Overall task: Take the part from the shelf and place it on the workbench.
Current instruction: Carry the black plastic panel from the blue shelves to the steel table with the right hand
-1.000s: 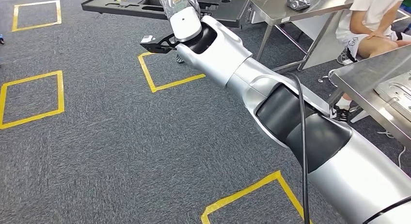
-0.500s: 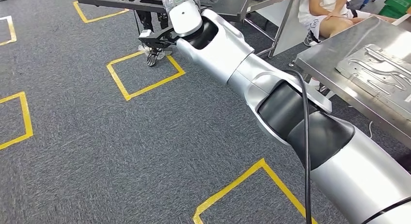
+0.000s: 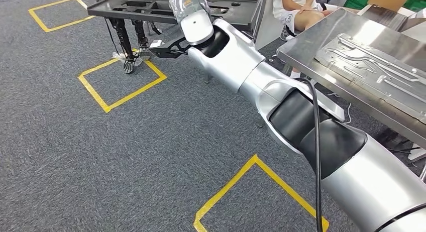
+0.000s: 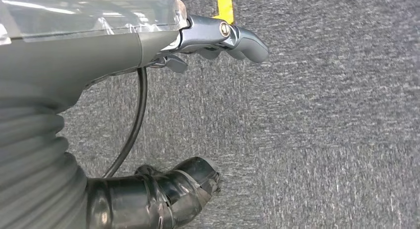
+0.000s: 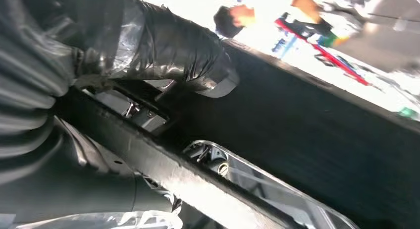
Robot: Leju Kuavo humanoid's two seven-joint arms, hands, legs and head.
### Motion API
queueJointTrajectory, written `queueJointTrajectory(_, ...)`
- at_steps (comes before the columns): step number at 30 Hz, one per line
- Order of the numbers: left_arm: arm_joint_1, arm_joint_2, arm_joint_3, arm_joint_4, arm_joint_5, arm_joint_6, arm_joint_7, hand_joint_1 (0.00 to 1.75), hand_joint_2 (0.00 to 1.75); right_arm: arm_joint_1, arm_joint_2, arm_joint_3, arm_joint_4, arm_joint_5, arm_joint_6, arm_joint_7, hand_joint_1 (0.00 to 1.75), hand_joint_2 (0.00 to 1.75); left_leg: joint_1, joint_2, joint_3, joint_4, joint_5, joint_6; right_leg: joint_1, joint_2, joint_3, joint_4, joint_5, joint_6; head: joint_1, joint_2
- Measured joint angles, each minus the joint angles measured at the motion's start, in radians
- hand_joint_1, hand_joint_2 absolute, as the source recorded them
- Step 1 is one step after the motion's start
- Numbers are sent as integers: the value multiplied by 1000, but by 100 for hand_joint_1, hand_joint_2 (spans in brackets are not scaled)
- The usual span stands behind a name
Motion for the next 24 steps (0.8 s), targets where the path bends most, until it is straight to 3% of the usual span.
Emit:
queueJointTrajectory(2, 0, -3, 2, 0, -3, 0, 0, 0, 175, -3, -8, 0, -8, -2, 1, -2, 175, 175, -4, 19, 5, 0, -5, -1, 12, -32, 70, -135, 61, -15, 0, 0)
queueJointTrajectory(4, 0, -7, 3, 0, -6, 0, 0, 0, 175, -8, -10, 0, -13, -2, 2, -3, 175, 175, -9, 40, 9, -2, -10, -5, 29, -64, 113, -222, 83, -31, 0, 0)
queueJointTrajectory(5, 0, -8, 4, 0, -7, 0, 1, 0, 175, -9, -10, 0, -15, -2, 2, -4, 175, 175, -10, 51, 11, -4, -12, -8, 35, -66, 118, -233, 79, -35, 0, 0)
queueJointTrajectory(7, -3, -10, 6, 0, -8, 0, 1, 0, 175, -9, -12, 0, -17, -2, 2, -5, 175, 175, -11, 68, 18, -6, -19, -15, 32, -45, 124, -246, 83, -42, 0, 0)
queueJointTrajectory(9, -5, -11, 7, 0, -9, -1, 1, 0, 175, -9, -13, 0, -19, -2, 2, -5, 175, 175, -9, 36, 9, 30, -47, -22, 23, -27, 138, -262, 89, -50, 0, 0)
queueJointTrajectory(11, -2, -11, 8, 0, -10, -1, 3, 0, 175, -9, -11, 0, -21, -2, 2, -4, 175, 175, -5, -13, -42, 140, -102, -27, 18, -7, 146, -269, 90, -57, 0, 0)
queueJointTrajectory(12, 1, -11, 9, 0, -11, -1, 4, 0, 175, -8, -10, 0, -21, -2, 2, -4, 175, 175, -3, -24, -76, 205, -126, -30, 18, 5, 146, -268, 90, -59, -1, 0)
queueJointTrajectory(13, 3, -11, 10, 0, -13, -1, 5, 0, 175, -5, -9, 0, -21, -2, 2, -4, 175, 175, -1, -28, -102, 251, -135, -34, 17, 19, 146, -266, 89, -59, -1, 0)
queueJointTrajectory(14, 4, -11, 12, 0, -15, -1, 6, 0, 175, -2, -9, 0, -21, -2, 2, -4, 175, 175, 1, -30, -115, 265, -127, -37, 16, 34, 146, -262, 88, -58, 0, 0)
queueJointTrajectory(16, 5, -11, 16, 0, -21, -1, 7, 0, 175, 1, -9, 0, -21, -3, 2, -4, 175, 175, 6, -38, -88, 188, -60, -42, 11, 61, 143, -249, 82, -51, -1, 0)
queueJointTrajectory(17, 4, -11, 18, 0, -24, -1, 7, 0, 175, 1, -9, 0, -21, -3, 2, -4, 175, 175, 11, -57, -62, 129, -32, -45, 9, 73, 139, -240, 77, -45, -1, 0)
queueJointTrajectory(18, 4, -11, 20, 0, -26, -2, 7, 0, 175, 1, -9, 0, -21, -3, 1, -4, 175, 175, 14, -76, -38, 75, -13, -45, 8, 85, 133, -228, 72, -39, 0, 0)
queueJointTrajectory(20, 4, -11, 24, 0, -29, -3, 8, 0, 175, 4, -9, 0, -21, -3, 0, -4, 175, 175, 14, -100, -18, 31, -10, -41, 4, 108, 119, -217, 70, -26, 0, 0)
queueJointTrajectory(22, 2, -12, 26, 0, -30, -4, 8, 0, 175, 10, -15, 0, -21, -3, -1, -4, 175, 175, 11, -82, -15, 24, -6, -29, 1, 127, 111, -218, 76, -14, 0, 0)
queueJointTrajectory(24, 0, -12, 27, -1, -31, -5, 7, 0, 175, 13, -23, 0, -20, -3, -1, -4, 175, 175, 13, -60, -11, 13, 2, -15, 3, 98, 96, -192, 58, -5, 1, 0)
